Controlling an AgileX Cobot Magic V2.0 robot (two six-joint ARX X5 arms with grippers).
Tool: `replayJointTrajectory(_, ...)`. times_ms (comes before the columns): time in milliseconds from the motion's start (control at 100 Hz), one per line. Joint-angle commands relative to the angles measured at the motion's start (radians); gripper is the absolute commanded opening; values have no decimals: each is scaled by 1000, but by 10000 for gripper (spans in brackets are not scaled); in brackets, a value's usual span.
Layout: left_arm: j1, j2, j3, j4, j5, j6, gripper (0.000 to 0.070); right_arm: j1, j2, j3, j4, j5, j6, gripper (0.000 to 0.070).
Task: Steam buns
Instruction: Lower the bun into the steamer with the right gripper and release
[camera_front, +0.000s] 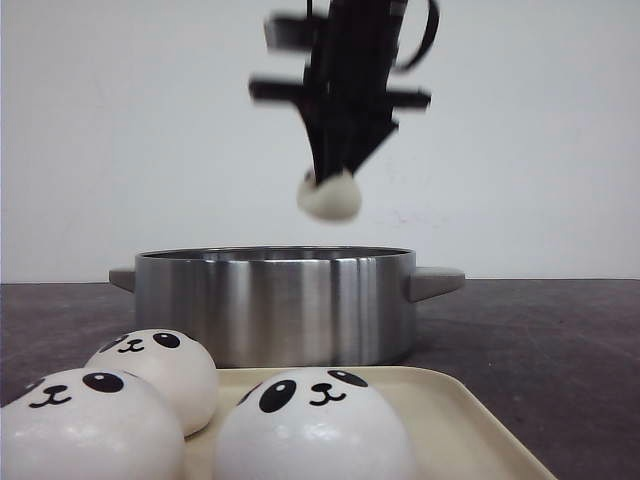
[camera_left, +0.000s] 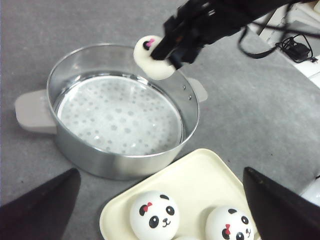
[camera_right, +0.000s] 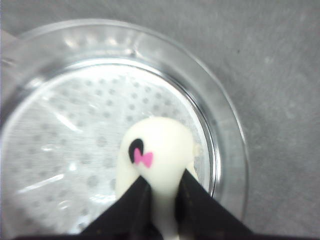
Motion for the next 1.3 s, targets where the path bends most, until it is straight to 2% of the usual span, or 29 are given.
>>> replayJointTrajectory(0, -5, 5, 23, 3, -6, 1, 631, 2, 46, 24, 26, -2, -16, 0)
replayJointTrajectory(150, -5, 5, 23, -8, -5, 1, 631, -7, 108, 24, 63, -45, -30, 0)
replayJointTrajectory(490, -5, 5, 23, -12, -5, 1, 631, -20, 165, 24, 97, -44, -25, 3)
replayJointTrajectory(560, -5, 5, 23, -18, -5, 2, 631, -20, 165, 24, 109, -44, -26, 45)
replayJointTrajectory(700, -5, 5, 23, -29, -5, 2, 631, -28, 165, 24, 113, -45, -21, 230)
replayJointTrajectory(780, -5, 5, 23, -30, -5, 2, 631, -32, 165, 24, 102, -45, -9, 277)
replayJointTrajectory(970, -5, 5, 23, -30, -5, 2, 631, -32, 165, 24, 93, -44, -6, 296)
replayJointTrajectory(1090, -5, 5, 23, -34, -5, 2, 631, -32, 165, 24, 81, -44, -6, 367)
replayJointTrajectory(1290, -5, 5, 23, -55, -5, 2, 631, -30, 143, 29, 81, -61, 24, 370)
